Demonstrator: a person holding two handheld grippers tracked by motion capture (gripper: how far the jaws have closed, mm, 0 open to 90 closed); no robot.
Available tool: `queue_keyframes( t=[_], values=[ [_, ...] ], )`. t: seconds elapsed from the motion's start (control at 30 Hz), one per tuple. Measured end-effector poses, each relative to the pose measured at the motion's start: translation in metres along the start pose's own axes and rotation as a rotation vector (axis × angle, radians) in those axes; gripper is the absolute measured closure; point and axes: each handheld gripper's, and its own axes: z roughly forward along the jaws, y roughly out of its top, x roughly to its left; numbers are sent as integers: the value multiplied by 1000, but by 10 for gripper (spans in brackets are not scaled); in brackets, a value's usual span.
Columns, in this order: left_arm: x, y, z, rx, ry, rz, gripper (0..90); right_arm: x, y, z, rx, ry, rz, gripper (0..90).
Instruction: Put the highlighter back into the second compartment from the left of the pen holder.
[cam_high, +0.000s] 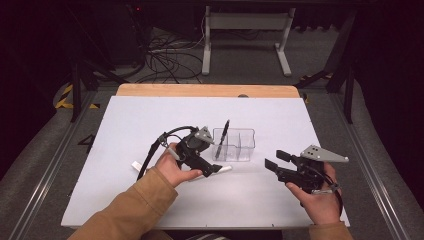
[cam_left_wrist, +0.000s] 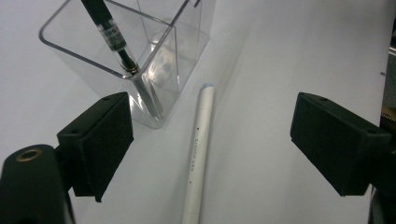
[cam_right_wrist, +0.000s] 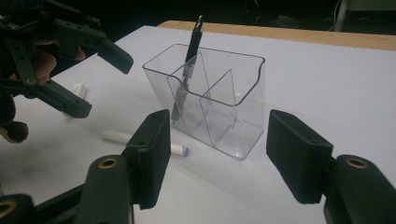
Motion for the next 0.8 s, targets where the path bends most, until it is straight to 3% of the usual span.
queue_keyframes(
  t=[0.2, 0.47, 0.57, 0.6, 0.8],
  values=[
    [-1, -2, 11, 63, 42, 32, 194, 0, 0, -1, -1, -1, 0, 413],
    [7, -9, 28, 127, -7, -4, 263, 0, 0, 0, 2, -1, -2, 413],
    [13, -11, 34, 147, -73, -61, 300, 0, 0, 0, 4, -2, -1, 413],
    [13, -11, 36, 155, -74, -67, 311, 0, 0, 0, 4, -2, 0, 413],
    [10, -10, 45, 208, -55, -26, 394, 0, -1, 0, 6, -1, 0, 413]
  ],
)
